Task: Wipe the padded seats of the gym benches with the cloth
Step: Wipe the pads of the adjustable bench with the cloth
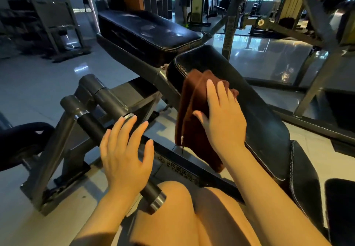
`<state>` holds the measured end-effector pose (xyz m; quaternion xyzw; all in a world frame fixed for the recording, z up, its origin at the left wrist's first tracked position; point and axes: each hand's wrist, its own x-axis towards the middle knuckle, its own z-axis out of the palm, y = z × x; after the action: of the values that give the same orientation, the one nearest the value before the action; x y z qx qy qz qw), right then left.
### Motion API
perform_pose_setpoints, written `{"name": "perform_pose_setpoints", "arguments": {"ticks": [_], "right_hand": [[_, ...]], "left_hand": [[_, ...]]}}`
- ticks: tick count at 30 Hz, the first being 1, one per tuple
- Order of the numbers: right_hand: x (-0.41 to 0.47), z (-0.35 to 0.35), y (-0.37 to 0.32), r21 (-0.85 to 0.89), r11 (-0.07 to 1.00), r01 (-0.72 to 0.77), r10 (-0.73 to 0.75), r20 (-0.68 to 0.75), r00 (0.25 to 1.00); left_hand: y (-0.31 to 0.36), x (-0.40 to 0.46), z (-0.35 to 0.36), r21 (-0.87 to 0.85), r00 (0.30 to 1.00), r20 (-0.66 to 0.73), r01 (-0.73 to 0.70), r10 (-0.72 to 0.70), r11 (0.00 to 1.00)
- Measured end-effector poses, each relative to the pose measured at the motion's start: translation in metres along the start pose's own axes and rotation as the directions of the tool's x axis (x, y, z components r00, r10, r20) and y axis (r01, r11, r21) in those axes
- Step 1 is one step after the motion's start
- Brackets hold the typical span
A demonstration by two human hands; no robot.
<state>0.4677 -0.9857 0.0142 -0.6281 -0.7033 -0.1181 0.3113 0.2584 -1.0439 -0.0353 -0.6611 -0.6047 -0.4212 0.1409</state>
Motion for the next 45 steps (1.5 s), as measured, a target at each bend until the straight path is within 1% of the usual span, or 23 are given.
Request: {"name": "perform_pose_setpoints", "arguments": {"ticks": [4, 7, 10, 12, 15, 17, 19, 21, 23, 25, 28, 33, 39, 43, 45], "right_hand": [[-0.057, -0.004, 0.045, -0.049, 0.994, -0.099, 0.101, 0.035, 0.994], [-0.093, -0.007, 0.071, -0.088, 0.979, -0.183, 0.190, 0.078, 0.979], [-0.102, -0.008, 0.075, -0.104, 0.967, -0.231, 0.240, 0.087, 0.967], [-0.093, -0.008, 0.068, -0.089, 0.969, -0.232, 0.239, 0.078, 0.968], [-0.059, -0.011, 0.047, 0.002, 0.986, -0.169, 0.168, 0.079, 0.983], [-0.020, -0.013, 0.023, 0.088, 0.993, -0.079, 0.074, 0.056, 0.996], [0.031, -0.011, -0.004, 0.096, 0.994, 0.053, -0.056, 0.035, 0.998], [0.078, -0.008, -0.029, 0.070, 0.987, 0.147, -0.152, 0.074, 0.986], [0.107, -0.006, -0.038, 0.084, 0.982, 0.171, -0.181, 0.139, 0.974], [0.108, -0.004, -0.026, 0.162, 0.979, 0.123, -0.150, 0.172, 0.973], [0.079, -0.006, 0.007, 0.260, 0.964, -0.046, -0.015, 0.227, 0.974], [0.018, -0.011, 0.058, 0.213, 0.960, -0.179, 0.118, 0.272, 0.955], [-0.045, -0.012, 0.113, 0.197, 0.911, -0.363, 0.295, 0.306, 0.905], [-0.091, -0.017, 0.119, 0.205, 0.877, -0.434, 0.371, 0.281, 0.885], [-0.114, -0.020, 0.114, 0.224, 0.874, -0.431, 0.363, 0.289, 0.886]], "left_hand": [[0.004, 0.000, 0.000, 0.037, 1.000, 0.013, -0.024, 0.024, 0.999], [0.011, -0.004, 0.001, 0.070, 0.997, 0.035, -0.069, 0.067, 0.995], [0.017, -0.009, 0.004, 0.079, 0.993, 0.035, -0.117, 0.115, 0.990], [0.018, -0.009, 0.006, 0.075, 0.994, 0.017, -0.109, 0.108, 0.991], [0.018, -0.007, 0.007, 0.056, 0.996, -0.010, -0.093, 0.094, 0.994], [0.017, -0.007, 0.008, 0.048, 0.996, -0.020, -0.086, 0.087, 0.995], [0.016, -0.007, 0.008, 0.043, 0.997, -0.027, -0.077, 0.078, 0.996], [0.014, -0.007, 0.008, 0.054, 0.997, -0.021, -0.076, 0.078, 0.996], [0.013, -0.006, 0.009, 0.069, 0.997, -0.006, -0.072, 0.072, 0.995], [0.012, -0.007, 0.008, 0.081, 0.998, 0.003, -0.066, 0.066, 0.995], [0.012, -0.007, 0.007, 0.079, 0.998, 0.001, -0.058, 0.058, 0.995], [0.014, -0.008, 0.008, 0.073, 0.999, -0.003, -0.048, 0.048, 0.996], [0.021, -0.011, 0.006, 0.079, 1.000, 0.022, -0.021, 0.019, 0.997], [0.027, -0.014, 0.004, 0.085, 0.999, 0.049, -0.011, 0.007, 0.996], [0.029, -0.015, 0.003, 0.090, 0.998, 0.058, -0.030, 0.025, 0.996]]}}
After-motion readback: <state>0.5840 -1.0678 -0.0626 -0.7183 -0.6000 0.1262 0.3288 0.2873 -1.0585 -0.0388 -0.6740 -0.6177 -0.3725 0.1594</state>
